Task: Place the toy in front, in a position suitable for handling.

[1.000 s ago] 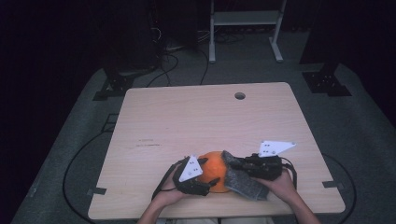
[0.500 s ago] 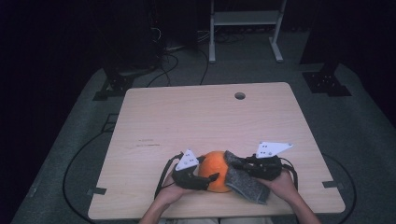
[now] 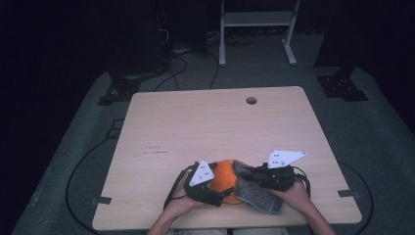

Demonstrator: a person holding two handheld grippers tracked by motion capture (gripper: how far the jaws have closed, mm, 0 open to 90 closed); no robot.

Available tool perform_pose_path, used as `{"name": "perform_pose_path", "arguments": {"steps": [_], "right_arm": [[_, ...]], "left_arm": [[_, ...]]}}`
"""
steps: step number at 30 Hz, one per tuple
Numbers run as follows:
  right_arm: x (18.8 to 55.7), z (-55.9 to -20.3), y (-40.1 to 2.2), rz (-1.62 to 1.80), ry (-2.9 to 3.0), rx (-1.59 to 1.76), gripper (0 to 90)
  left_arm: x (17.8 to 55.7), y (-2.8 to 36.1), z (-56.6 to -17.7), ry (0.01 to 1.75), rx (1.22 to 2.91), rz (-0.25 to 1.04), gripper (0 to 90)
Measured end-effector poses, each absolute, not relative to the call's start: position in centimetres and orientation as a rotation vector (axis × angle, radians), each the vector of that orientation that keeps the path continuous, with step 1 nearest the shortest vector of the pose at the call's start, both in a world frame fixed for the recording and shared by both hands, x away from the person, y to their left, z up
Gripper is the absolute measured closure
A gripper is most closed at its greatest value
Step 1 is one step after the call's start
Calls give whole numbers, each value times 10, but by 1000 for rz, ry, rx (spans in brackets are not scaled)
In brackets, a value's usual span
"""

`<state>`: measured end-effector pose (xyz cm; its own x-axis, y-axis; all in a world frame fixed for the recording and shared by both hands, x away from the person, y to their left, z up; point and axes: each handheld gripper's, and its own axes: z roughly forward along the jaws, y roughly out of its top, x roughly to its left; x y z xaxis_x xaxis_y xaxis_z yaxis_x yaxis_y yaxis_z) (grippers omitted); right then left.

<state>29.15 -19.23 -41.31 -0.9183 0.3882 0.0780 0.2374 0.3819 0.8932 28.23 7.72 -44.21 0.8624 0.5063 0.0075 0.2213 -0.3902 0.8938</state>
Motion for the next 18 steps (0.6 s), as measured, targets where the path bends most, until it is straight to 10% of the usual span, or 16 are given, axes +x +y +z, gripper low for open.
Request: {"name": "perform_pose_path", "arguments": {"steps": [6, 10, 18], "right_arm": [[292, -415, -195, 1576, 2490, 592, 799], [291, -408, -198, 1622, 2434, 626, 798], [282, -399, -169, 1539, 2434, 486, 800]], "left_arm": [[291, 83, -450, 594, 1967, 201, 125], [278, 76, -442, 542, 1933, 395, 304], [260, 56, -441, 422, 1974, 649, 254]]}}
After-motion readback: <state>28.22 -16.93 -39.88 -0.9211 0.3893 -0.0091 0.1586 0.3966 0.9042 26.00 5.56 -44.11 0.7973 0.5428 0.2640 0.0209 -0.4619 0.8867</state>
